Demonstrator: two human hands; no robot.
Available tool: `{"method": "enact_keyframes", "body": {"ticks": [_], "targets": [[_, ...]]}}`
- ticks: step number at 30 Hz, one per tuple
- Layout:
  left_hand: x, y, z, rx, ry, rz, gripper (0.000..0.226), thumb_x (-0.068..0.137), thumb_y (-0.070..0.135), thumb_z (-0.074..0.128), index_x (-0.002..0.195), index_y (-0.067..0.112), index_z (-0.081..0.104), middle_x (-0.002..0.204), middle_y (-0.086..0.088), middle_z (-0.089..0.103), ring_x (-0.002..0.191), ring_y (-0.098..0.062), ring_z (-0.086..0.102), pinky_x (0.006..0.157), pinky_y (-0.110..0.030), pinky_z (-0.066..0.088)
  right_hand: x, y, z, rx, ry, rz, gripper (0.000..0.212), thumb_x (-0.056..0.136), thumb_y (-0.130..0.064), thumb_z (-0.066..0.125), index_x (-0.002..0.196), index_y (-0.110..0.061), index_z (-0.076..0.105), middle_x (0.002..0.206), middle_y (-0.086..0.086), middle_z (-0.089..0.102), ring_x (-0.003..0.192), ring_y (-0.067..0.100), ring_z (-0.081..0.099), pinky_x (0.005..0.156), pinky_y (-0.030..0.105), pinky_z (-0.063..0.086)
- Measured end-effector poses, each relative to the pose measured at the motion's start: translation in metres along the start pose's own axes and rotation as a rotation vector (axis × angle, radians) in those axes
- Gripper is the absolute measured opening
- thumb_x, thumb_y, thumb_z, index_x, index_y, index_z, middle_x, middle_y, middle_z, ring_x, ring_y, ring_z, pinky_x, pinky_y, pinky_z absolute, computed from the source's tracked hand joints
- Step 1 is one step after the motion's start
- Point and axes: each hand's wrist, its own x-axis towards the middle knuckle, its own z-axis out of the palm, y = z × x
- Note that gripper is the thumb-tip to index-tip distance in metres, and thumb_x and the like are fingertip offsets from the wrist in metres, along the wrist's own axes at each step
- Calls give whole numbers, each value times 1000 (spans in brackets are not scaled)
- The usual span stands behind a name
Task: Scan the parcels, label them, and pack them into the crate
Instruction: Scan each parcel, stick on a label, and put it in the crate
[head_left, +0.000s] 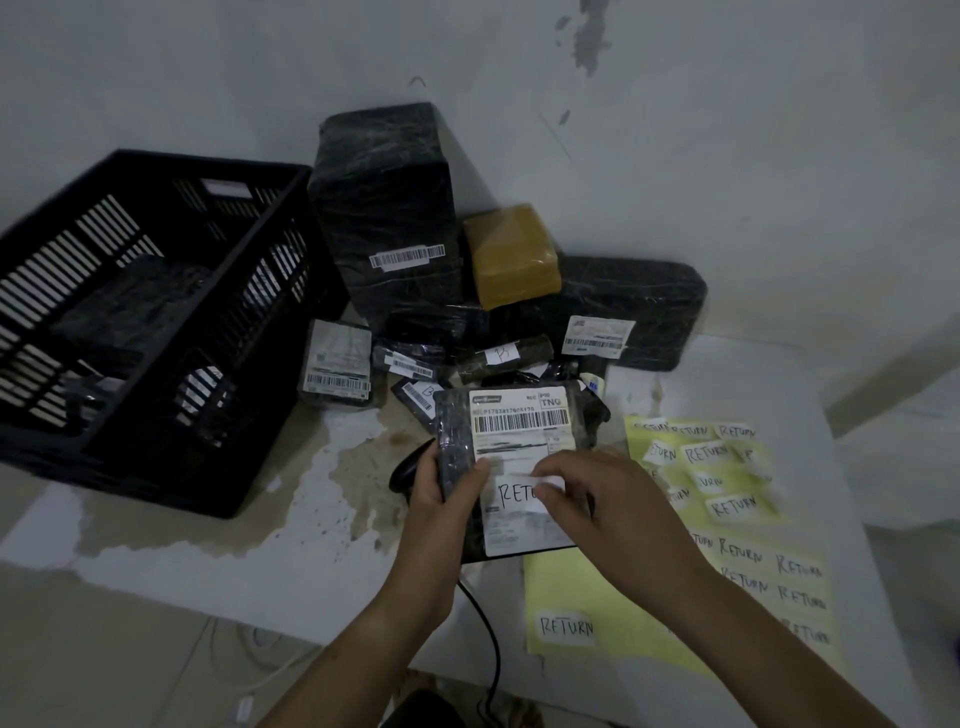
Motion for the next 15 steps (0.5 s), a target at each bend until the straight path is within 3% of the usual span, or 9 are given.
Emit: {"method": "enact_keyframes", "body": {"ticks": [3, 7, 11, 15], "targets": [[-2, 0, 0, -5, 10, 8, 89, 65, 66, 85, 143, 53, 43, 147, 11, 55, 131, -20, 58, 107, -50, 49, 1, 0, 2, -23, -12, -12, 9, 95, -38, 58, 98, -36, 67, 72, -23, 57, 77, 3, 53, 69, 18, 39], [-7, 1, 2, -12, 4, 30, 95, 64, 53, 85, 147, 48, 41, 143, 14, 59, 127, -15, 61, 106, -45, 51, 1, 2, 4, -51, 5, -16, 9, 95, -39, 58, 99, -36, 65, 69, -20, 55, 74, 4, 51, 70, 23, 42], [-10, 1, 8, 52, 11, 45, 57, 85, 16, 78, 123, 49, 50, 105, 30, 73, 99, 4, 70, 75, -17, 58, -1, 3, 5, -77, 23, -27, 10, 95, -40, 57, 100, -36, 64, 76, -18, 60, 75, 5, 51, 70, 27, 44], [-10, 0, 8, 93, 31, 61, 63, 86, 4, 77, 130, 41, 50, 111, 20, 74, 101, 0, 71, 72, -14, 56, -3, 3, 6, -138, 22, -28, 18, 93, -44, 49, 102, -36, 62, 81, -20, 58, 77, 6, 50, 75, 33, 44]]}}
